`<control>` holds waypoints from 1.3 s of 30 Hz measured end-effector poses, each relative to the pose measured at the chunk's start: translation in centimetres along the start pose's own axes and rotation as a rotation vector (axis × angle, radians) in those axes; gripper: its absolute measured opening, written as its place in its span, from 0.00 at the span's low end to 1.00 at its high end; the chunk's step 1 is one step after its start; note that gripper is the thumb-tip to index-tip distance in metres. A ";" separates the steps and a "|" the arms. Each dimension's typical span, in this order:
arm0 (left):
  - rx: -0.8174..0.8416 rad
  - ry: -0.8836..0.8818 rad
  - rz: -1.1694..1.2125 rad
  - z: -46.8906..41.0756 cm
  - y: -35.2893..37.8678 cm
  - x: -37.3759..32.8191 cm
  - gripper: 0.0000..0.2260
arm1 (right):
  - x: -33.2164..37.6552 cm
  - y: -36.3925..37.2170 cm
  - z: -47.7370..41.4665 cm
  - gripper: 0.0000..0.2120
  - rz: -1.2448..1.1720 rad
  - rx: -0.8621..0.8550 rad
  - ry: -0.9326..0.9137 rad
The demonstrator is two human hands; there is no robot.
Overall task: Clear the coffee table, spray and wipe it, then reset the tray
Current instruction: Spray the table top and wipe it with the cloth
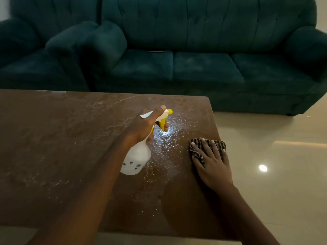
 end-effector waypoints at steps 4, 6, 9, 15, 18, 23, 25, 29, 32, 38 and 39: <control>0.034 -0.056 -0.062 -1.0 -0.2 0.0 0.34 | 0.0 -0.1 0.2 0.27 -0.046 -0.030 0.047; 0.067 -0.094 -0.099 -1.8 0.0 0.3 0.33 | 0.0 -0.2 0.0 0.25 -0.052 -0.022 0.076; 0.097 -0.124 -0.162 -2.6 0.4 0.7 0.30 | -0.2 -0.4 -0.7 0.26 -0.050 -0.008 0.122; 0.088 -0.133 -0.204 -3.9 -0.2 0.7 0.23 | 0.3 -0.5 -2.1 0.26 -0.074 0.022 0.172; 0.078 -0.136 -0.229 -4.6 -0.7 0.7 0.24 | 0.1 -0.4 -2.5 0.26 -0.078 0.041 0.183; 0.058 -0.102 -0.276 -6.1 -1.6 0.0 0.25 | -0.2 0.1 -2.8 0.26 -0.086 0.096 0.193; 0.050 -0.101 -0.253 -6.7 -1.7 0.1 0.24 | -0.4 0.1 -3.0 0.26 -0.083 0.099 0.197; 0.026 -0.100 -0.218 -7.2 -1.9 0.4 0.24 | -0.7 0.1 -3.7 0.26 -0.088 0.098 0.218; -0.013 -0.103 -0.170 -7.4 -2.8 0.3 0.24 | -1.1 -0.6 -5.2 0.26 -0.102 0.073 0.227; -0.178 -0.155 0.052 -7.7 -5.3 2.0 0.32 | -1.4 -2.1 -12.4 0.27 -0.100 0.055 0.197; -0.222 -0.165 0.077 -7.4 -5.8 2.4 0.32 | -1.2 -2.5 -14.1 0.27 -0.099 0.061 0.184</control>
Point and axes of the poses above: each hand's wrist, its own z-axis away from the middle knuckle, its own y-axis out of the palm, x = y × z, the point moved 10 cm from there along -z, towards the middle knuckle, and after that the axes turned 6 degrees about x, right-handed, at the moved point
